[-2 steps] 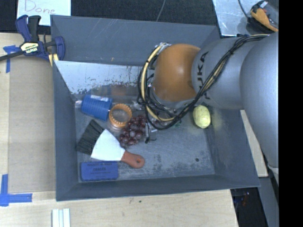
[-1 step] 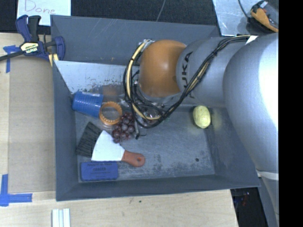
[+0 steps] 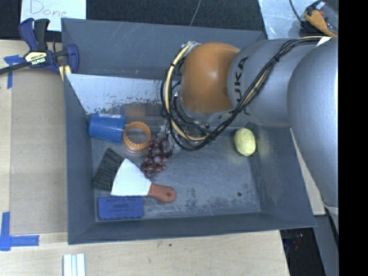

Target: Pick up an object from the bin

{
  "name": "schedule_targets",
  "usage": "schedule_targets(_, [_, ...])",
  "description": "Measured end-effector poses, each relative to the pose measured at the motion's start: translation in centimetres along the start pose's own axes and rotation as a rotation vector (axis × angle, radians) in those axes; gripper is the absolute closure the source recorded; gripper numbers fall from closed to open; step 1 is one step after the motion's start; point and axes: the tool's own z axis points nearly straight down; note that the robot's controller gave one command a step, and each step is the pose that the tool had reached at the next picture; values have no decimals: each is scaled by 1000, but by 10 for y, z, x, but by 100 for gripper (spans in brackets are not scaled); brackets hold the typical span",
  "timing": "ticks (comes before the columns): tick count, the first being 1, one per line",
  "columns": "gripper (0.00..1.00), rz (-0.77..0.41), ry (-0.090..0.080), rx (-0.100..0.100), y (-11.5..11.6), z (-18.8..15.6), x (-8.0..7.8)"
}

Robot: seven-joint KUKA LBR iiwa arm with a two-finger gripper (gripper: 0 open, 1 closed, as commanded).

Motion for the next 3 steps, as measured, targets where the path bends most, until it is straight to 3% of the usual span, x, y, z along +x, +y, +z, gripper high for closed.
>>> schedule_targets(1, [100,0,0,0,0,0,0])
schedule_targets(2, [100,0,1,0,1,-115,-4])
schedule_targets(3, [100,-3,4,0,0,-133,4])
